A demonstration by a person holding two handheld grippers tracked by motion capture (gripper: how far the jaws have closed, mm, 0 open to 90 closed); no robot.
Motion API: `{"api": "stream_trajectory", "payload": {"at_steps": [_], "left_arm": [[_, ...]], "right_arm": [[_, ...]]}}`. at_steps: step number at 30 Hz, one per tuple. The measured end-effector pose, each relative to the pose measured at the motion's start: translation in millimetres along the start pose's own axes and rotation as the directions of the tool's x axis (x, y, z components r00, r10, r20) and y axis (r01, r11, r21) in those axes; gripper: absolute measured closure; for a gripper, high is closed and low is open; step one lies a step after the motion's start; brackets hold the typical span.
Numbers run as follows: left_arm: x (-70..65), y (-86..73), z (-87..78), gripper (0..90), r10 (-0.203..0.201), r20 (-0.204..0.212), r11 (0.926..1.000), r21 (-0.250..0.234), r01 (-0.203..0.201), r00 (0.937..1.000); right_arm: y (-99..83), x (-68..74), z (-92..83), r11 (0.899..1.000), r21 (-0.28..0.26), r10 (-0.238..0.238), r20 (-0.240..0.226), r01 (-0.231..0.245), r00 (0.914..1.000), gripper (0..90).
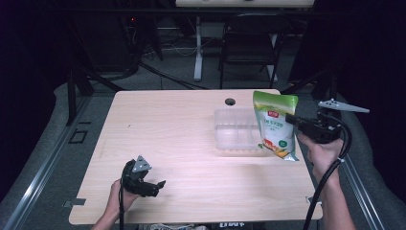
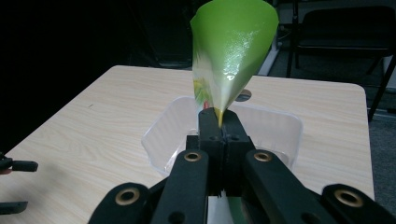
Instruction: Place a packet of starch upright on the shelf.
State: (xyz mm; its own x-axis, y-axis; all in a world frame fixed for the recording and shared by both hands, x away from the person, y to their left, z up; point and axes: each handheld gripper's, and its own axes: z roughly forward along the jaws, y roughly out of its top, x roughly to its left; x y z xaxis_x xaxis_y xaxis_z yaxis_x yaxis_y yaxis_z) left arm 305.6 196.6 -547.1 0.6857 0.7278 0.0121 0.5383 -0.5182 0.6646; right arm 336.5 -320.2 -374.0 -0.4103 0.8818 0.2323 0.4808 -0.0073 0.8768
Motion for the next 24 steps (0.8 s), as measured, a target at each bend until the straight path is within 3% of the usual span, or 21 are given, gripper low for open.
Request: {"api": "stream_trajectory", "payload": {"at_steps": [10,24], "left_arm": [[0.0,0.0,0.0,9.3,0.000,0.001,1.0000,0.000,0.000,1.0000],[0.3,-0.9,-0.5,9.3,-0.005,-0.003,0.9999,-0.010,0.005,1.0000]], "right_arm": [[9.3,-7.2,12.6,1.000,0.004,0.008,0.032,-0.009,0.9994,89.7],[18.6,-13.5,36.2,0.999,0.019,0.031,0.036,-0.032,0.9989,89.6]]}}
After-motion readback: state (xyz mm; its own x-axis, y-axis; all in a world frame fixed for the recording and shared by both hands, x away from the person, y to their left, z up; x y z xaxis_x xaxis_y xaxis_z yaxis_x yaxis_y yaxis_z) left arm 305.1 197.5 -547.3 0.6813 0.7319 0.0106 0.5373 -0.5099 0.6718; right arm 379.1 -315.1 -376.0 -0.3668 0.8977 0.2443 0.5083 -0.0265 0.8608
